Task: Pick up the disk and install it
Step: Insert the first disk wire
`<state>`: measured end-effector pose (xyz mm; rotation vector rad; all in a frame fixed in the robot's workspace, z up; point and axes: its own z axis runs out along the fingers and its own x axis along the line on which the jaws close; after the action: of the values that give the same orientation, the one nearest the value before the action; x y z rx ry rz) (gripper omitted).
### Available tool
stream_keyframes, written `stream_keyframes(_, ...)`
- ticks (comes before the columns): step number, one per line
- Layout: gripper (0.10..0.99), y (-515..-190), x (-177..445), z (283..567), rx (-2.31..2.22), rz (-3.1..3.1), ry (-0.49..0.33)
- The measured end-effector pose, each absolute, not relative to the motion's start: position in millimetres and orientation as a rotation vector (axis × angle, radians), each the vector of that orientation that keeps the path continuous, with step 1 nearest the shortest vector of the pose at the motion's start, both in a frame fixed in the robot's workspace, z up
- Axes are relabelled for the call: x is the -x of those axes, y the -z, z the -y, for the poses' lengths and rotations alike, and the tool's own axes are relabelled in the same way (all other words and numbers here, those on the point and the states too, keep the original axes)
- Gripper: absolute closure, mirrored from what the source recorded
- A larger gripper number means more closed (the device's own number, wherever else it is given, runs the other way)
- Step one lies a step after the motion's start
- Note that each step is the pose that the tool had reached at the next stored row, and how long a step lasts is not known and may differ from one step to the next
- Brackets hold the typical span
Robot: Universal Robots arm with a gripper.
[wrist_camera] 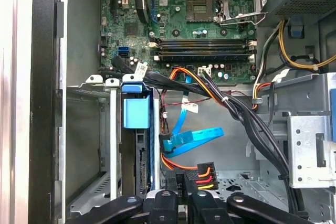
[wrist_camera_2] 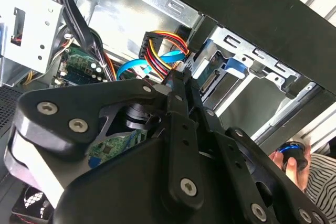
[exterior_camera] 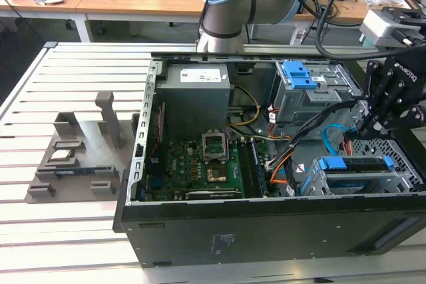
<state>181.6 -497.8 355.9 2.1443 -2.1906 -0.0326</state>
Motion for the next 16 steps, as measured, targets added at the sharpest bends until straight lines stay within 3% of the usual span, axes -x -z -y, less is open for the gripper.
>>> stream_keyframes(16, 0.918, -352, -180, 529, -2.14, 2.187, 0.023)
